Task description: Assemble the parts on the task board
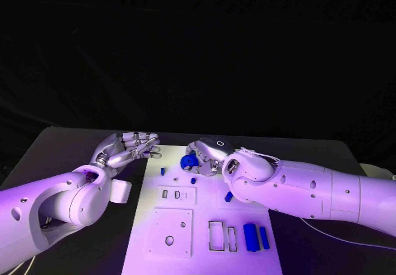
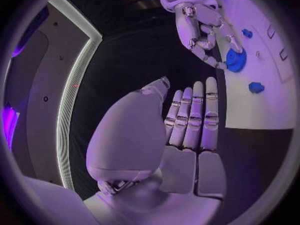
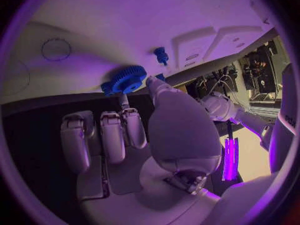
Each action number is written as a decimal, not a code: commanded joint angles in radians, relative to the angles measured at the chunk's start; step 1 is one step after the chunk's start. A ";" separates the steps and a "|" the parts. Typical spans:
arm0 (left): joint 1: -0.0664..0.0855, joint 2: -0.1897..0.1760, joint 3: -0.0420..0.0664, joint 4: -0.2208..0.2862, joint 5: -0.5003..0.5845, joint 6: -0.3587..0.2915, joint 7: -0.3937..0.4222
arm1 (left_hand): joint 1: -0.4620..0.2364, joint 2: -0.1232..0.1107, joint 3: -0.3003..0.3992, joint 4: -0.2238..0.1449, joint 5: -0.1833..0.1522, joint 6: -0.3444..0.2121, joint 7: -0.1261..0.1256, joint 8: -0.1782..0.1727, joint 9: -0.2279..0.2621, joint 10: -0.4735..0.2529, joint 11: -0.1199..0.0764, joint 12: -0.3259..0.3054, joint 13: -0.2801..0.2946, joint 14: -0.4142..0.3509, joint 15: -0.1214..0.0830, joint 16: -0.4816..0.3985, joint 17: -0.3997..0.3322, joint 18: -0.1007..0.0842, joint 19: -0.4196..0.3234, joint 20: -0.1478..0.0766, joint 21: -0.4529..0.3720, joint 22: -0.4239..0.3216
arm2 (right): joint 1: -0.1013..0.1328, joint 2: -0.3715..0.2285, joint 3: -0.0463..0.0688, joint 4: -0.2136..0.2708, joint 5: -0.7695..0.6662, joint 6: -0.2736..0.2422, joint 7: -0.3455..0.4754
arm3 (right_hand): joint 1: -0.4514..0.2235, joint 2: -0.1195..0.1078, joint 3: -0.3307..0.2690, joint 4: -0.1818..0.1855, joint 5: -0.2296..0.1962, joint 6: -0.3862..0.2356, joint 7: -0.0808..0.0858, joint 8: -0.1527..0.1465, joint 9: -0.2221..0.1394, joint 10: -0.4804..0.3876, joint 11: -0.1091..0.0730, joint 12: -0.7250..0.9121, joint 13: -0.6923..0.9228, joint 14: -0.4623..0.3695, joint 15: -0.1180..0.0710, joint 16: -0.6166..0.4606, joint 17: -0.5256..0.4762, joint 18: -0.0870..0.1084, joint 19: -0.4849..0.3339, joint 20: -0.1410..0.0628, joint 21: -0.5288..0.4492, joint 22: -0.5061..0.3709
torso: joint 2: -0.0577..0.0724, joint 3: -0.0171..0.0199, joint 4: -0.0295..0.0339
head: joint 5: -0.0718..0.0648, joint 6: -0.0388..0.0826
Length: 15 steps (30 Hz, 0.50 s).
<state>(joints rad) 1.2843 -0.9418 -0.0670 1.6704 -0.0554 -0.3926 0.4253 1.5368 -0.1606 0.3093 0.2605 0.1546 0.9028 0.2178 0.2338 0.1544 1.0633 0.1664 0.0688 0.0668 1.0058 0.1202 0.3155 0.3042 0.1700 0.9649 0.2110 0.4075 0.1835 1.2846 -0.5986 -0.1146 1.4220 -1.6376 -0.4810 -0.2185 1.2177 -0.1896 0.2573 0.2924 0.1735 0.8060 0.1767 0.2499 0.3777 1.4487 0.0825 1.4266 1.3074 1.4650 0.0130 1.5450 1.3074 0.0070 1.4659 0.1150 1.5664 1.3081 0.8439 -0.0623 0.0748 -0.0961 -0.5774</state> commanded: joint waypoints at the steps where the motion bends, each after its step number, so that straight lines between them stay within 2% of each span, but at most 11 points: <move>1: 0.001 0.001 0.001 0.003 0.000 0.014 0.005 | 0.010 0.003 0.007 0.000 -0.003 -0.003 0.002 -0.005 -0.001 -0.004 0.001 -0.005 -0.001 -0.006 -0.002 -0.006 0.001 0.008 -0.007 -0.002 0.005 0.002 | 0.000 -0.001 -0.001 -0.001 0.006 0.052 -0.001 | -0.031 0.011 -0.017 0.001 0.012 0.018 -0.005 -0.006 0.003 0.004 0.006 0.001 0.117 0.091 0.004 0.006 0.196 -0.007 0.105 0.009 0.004 0.263 | 0.000 0.0000 -0.0007 | 0.001 -0.001; 10: 0.001 0.000 0.001 0.003 0.000 0.012 0.004 | 0.010 0.002 0.008 0.000 -0.003 -0.004 0.002 -0.005 -0.001 -0.004 0.001 -0.005 -0.002 -0.007 -0.002 -0.006 0.001 0.008 -0.009 -0.002 0.006 0.002 | 0.000 -0.008 -0.001 0.001 0.014 0.085 0.001 | -0.081 0.040 -0.019 0.001 0.042 0.059 -0.017 -0.003 0.010 0.014 -0.004 0.012 0.129 0.092 -0.004 0.006 0.198 -0.007 0.105 0.003 0.004 0.263 | -0.001 0.0009 -0.0002 | 0.001 -0.001; 15: 0.001 -0.001 0.001 0.003 0.000 0.011 0.003 | 0.010 0.002 0.008 0.000 -0.003 -0.004 0.002 -0.005 -0.001 -0.004 0.001 -0.005 -0.002 -0.007 -0.002 -0.006 0.001 0.008 -0.009 -0.002 0.006 0.002 | 0.000 -0.015 -0.002 0.002 0.014 0.076 -0.003 | -0.084 0.042 -0.018 0.001 0.043 0.061 -0.017 -0.003 0.010 0.015 -0.005 0.012 0.130 0.092 -0.005 0.006 0.198 -0.007 0.105 0.003 0.004 0.263 | 0.000 0.0010 -0.0007 | 0.001 -0.001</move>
<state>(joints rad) 1.2843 -0.9437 -0.0670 1.6707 -0.0554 -0.3928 0.4241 1.5368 -0.1606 0.3093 0.2605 0.1546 0.9028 0.2178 0.2338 0.1544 1.0634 0.1664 0.0689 0.0668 1.0058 0.1201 0.3155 0.3041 0.1698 0.9610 0.2073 0.4074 0.1847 1.2870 -0.6120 -0.1138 1.4227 -1.6240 -0.4354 -0.2178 1.1410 -0.1462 0.2412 0.2926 0.2128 0.8636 0.1589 0.2422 0.3898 1.4579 0.0804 1.4331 1.3081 1.4649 0.0128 1.5450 1.3074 0.0070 1.4659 0.1149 1.5663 1.3079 0.8432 -0.0617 0.0740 -0.0946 -0.5787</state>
